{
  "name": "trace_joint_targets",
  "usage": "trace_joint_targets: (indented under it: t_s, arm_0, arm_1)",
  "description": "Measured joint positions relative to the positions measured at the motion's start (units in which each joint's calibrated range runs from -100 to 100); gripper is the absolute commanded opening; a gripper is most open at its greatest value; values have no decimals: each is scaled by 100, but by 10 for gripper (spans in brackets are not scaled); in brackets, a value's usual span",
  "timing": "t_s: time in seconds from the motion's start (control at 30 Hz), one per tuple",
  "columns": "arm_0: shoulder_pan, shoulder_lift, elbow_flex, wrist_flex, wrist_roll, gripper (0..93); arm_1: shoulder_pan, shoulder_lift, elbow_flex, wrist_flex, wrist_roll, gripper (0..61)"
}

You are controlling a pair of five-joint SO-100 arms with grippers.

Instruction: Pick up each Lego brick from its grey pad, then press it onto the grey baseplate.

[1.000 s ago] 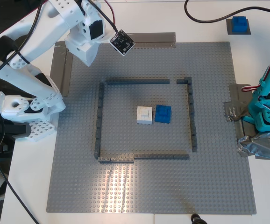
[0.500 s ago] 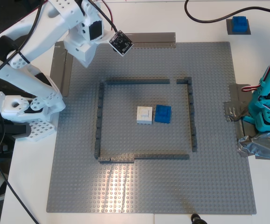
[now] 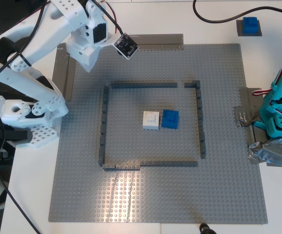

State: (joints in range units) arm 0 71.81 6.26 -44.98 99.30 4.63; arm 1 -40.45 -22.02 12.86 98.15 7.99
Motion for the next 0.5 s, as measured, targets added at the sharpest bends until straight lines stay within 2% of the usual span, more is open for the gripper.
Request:
trace_joint_targets:
  t_s: [0.23,0.5]
  arm_0:
    - [0,0,-20,0,0,0]
    - [-7,0,-20,0,0,0]
  arm_1:
    - [-173,181,-58,-129,-39,2]
    - [-309,190,-106,-885,-401,2]
